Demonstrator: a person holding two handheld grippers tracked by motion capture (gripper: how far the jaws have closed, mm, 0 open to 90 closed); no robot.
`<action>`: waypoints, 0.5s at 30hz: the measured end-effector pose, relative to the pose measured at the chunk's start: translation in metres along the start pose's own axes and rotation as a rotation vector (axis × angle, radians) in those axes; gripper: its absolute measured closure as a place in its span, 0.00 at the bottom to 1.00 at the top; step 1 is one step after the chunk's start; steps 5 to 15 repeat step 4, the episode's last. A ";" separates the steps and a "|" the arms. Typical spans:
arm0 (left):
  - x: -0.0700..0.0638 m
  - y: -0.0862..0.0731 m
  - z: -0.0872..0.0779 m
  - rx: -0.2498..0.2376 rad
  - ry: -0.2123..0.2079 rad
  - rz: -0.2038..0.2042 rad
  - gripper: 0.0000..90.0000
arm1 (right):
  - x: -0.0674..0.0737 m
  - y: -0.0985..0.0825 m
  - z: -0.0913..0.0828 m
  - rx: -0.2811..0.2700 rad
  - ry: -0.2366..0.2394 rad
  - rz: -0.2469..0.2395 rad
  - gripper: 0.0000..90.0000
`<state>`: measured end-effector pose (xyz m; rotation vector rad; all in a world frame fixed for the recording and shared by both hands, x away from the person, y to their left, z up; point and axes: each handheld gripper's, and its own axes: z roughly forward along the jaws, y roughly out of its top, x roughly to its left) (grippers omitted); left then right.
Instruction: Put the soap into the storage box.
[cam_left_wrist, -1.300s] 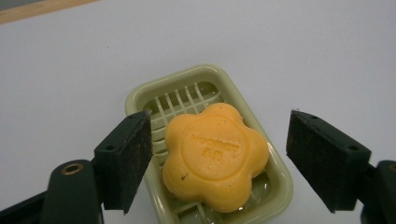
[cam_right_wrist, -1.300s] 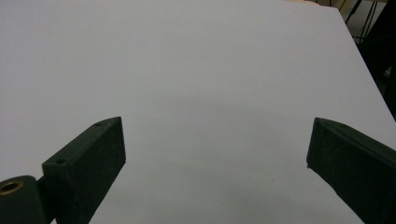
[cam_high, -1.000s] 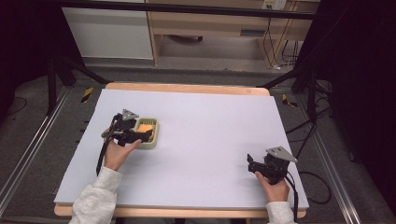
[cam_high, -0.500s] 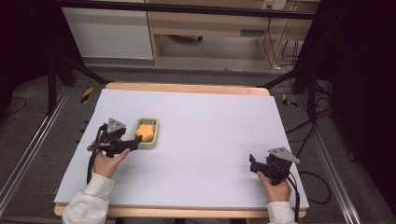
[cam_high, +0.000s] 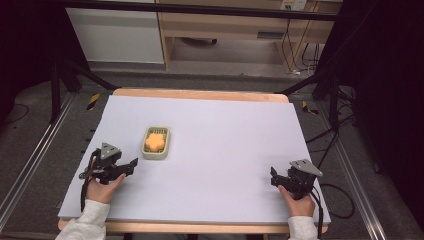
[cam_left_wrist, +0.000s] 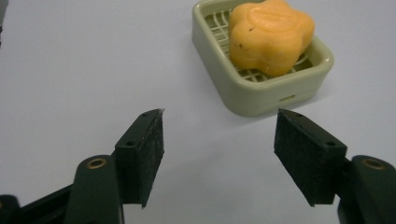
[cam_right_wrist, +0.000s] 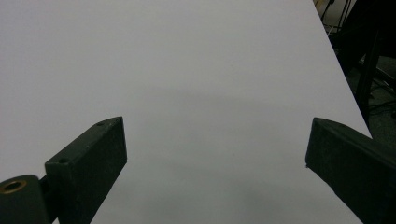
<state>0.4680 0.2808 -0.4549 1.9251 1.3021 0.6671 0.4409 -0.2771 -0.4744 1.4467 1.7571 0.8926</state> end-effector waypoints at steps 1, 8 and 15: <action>0.001 -0.002 0.000 0.002 0.005 0.000 0.36 | 0.000 -0.001 0.000 0.003 0.004 0.008 0.06; 0.003 -0.005 0.000 0.010 0.012 0.000 0.35 | -0.002 -0.002 0.000 0.007 -0.003 0.006 0.06; 0.003 -0.005 0.000 0.010 0.012 0.000 0.35 | -0.002 -0.002 0.000 0.007 -0.003 0.006 0.06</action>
